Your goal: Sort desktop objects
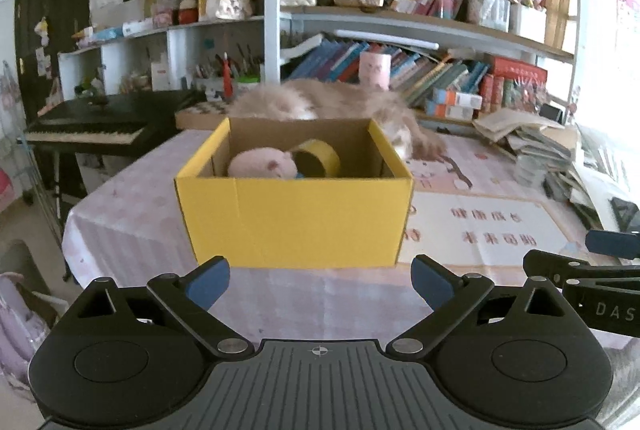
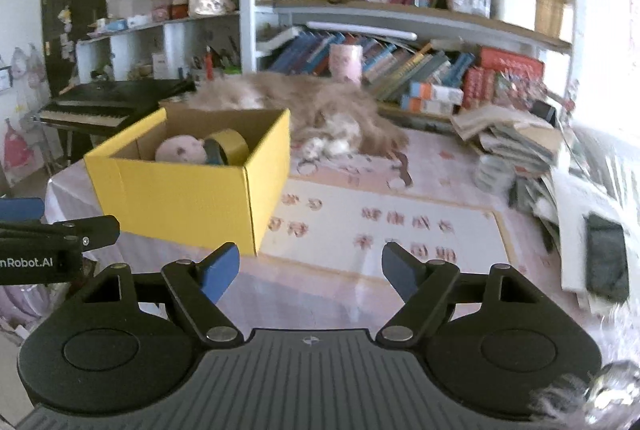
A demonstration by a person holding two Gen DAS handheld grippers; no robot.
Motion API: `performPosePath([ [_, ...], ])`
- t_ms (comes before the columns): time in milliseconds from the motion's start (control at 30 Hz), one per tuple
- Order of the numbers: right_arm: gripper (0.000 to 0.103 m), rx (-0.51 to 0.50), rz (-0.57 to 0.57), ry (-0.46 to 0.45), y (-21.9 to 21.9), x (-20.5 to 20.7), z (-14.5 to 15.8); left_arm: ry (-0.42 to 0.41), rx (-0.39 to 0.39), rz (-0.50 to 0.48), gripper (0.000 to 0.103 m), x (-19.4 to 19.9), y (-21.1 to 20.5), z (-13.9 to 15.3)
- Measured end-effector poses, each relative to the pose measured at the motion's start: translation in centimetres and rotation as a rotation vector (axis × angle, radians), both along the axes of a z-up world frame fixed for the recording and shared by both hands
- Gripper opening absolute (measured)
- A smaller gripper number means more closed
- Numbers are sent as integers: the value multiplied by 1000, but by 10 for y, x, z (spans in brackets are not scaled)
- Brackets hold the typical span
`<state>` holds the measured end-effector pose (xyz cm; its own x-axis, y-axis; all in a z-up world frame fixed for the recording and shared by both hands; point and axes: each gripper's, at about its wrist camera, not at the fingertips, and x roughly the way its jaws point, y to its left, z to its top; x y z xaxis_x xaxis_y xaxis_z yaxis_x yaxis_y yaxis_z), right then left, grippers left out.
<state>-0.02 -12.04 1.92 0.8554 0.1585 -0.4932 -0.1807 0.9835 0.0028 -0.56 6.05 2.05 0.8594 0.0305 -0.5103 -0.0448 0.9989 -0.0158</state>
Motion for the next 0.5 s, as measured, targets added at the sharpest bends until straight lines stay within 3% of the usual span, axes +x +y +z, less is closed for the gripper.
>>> performPosePath([
  [500, 88, 33, -68, 84, -16, -18, -22, 73, 22, -3, 101, -12, -22, -16],
])
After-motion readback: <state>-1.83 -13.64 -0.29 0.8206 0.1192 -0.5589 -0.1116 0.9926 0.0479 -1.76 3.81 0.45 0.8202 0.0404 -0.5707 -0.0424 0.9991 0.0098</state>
